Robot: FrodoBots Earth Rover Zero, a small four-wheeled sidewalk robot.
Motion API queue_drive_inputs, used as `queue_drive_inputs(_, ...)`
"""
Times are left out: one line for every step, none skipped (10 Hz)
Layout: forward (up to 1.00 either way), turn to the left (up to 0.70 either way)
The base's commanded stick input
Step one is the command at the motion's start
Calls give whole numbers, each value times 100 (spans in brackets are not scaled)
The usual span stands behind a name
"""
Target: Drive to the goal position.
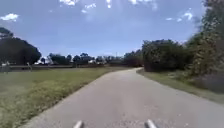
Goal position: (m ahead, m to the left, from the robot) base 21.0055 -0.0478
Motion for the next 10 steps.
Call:
queue_drive_inputs(50, 0)
queue_drive_inputs(50, 0)
queue_drive_inputs(50, 0)
queue_drive_inputs(50, 0)
queue_drive_inputs(50, 0)
queue_drive_inputs(50, 0)
queue_drive_inputs(50, 0)
queue_drive_inputs(50, 0)
queue_drive_inputs(50, 0)
queue_drive_inputs(50, 0)
